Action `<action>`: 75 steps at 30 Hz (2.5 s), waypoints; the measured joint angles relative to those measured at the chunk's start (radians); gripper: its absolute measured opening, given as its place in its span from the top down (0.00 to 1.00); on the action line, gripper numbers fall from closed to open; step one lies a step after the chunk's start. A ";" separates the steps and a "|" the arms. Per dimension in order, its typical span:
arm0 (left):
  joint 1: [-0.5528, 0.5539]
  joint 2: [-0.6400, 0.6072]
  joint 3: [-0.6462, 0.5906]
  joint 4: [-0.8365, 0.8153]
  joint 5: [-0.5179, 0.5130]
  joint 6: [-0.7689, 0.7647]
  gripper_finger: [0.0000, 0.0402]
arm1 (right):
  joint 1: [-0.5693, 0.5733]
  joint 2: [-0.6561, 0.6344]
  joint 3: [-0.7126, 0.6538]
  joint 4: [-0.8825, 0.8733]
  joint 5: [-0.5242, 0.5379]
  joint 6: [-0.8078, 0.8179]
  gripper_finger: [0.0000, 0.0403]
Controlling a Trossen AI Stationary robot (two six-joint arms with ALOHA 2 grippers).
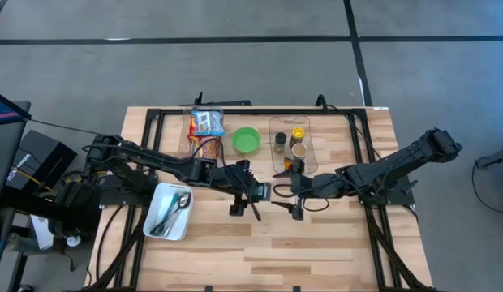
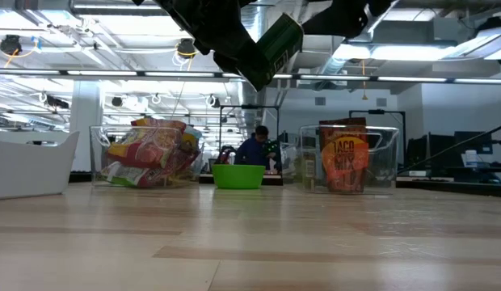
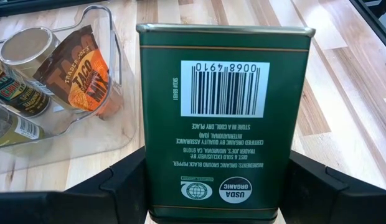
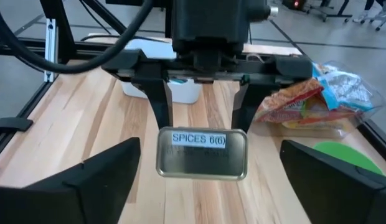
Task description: Pick & Place Food Item
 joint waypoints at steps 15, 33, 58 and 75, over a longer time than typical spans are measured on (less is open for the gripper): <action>0.000 0.002 0.000 0.067 -0.001 0.000 0.33 | -0.027 0.048 -0.001 -0.001 0.000 0.004 0.11; 0.000 0.003 0.000 0.120 0.000 -0.025 0.33 | -0.027 0.047 -0.001 0.045 0.001 0.004 0.14; 0.000 0.003 0.000 0.141 0.000 -0.052 0.33 | -0.027 0.047 -0.001 0.064 -0.002 0.005 0.20; 0.000 0.003 0.000 0.140 0.000 -0.051 0.33 | -0.027 0.047 -0.001 0.064 -0.003 0.005 0.29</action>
